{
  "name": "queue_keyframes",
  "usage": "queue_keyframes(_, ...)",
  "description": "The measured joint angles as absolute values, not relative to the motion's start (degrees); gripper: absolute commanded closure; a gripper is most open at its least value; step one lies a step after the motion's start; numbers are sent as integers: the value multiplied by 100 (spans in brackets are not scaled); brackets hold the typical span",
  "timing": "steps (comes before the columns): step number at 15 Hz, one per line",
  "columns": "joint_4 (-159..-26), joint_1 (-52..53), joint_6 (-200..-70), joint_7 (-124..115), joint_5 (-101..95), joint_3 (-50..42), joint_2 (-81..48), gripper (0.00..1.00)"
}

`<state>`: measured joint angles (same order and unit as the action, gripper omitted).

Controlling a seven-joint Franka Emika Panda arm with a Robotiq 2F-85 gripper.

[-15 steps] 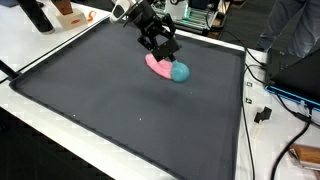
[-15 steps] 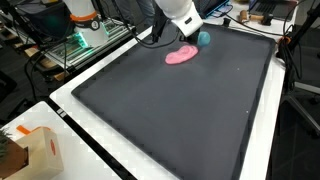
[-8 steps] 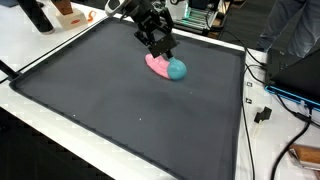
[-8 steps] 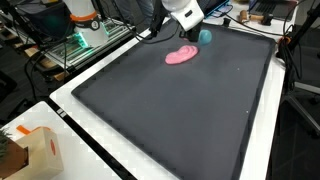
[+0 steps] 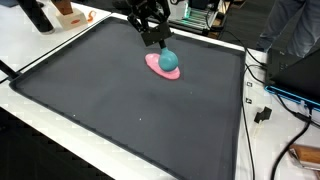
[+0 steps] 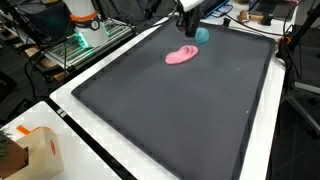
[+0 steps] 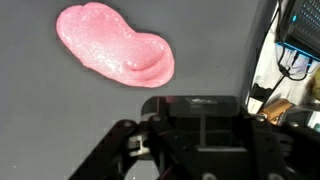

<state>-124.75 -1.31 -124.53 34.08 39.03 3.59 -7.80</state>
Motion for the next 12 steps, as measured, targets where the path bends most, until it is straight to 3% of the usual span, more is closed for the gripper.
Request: queue_keyframes(12,-12088,108,-11396,1541,2094,378,-135,65)
